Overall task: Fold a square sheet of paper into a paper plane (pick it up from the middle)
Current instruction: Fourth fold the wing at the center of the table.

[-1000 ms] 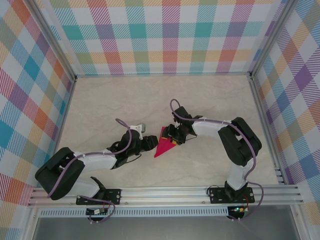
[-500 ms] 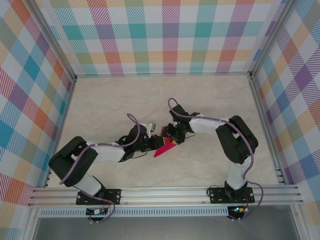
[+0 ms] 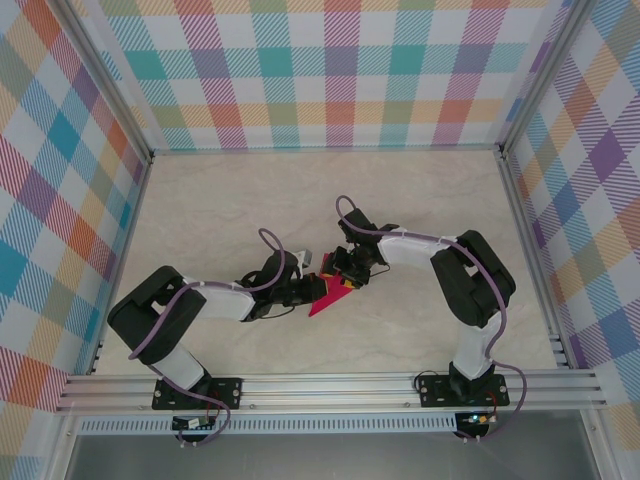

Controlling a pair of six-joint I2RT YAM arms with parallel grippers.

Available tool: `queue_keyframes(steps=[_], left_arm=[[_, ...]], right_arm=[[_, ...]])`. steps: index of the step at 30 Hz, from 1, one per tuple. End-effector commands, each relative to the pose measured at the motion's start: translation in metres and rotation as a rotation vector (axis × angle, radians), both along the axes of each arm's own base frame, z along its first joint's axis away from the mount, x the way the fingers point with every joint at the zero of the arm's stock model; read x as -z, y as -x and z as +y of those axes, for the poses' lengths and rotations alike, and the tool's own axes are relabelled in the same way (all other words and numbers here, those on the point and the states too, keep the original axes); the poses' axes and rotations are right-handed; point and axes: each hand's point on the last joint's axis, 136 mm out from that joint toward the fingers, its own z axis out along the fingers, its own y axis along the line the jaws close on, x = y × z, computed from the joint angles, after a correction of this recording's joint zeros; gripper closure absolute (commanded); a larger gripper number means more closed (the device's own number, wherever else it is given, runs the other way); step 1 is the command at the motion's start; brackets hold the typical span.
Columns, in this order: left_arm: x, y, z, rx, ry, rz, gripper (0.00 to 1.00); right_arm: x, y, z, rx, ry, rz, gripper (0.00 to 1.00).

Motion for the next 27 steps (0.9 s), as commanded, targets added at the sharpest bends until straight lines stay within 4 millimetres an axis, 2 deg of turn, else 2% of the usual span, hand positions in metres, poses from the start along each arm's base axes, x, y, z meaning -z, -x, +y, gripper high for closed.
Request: queue_keyframes(steps=[1,14,17,21,27], left_arm=[[0.004,-0.005,0.001,-0.007,-0.018,0.006,0.91],[0.004,-0.006,0.003,-0.022,-0.023,0.017,0.92],[-0.01,-0.009,0.003,-0.033,0.013,-0.006,0.92],[-0.034,-0.016,0.016,-0.085,0.027,-0.06,0.91],[-0.034,-0.019,0.023,-0.121,0.015,-0.059,0.91]], right_arm=[[0.058,0.035,-0.052,0.022,0.26,0.148,0.46],[0.067,0.039,-0.059,0.021,0.32,0.193,0.52],[0.067,0.04,-0.06,0.022,0.33,0.197,0.52],[0.068,0.041,-0.064,0.025,0.348,0.201,0.52],[0.071,0.042,-0.065,0.037,0.355,0.207,0.54]])
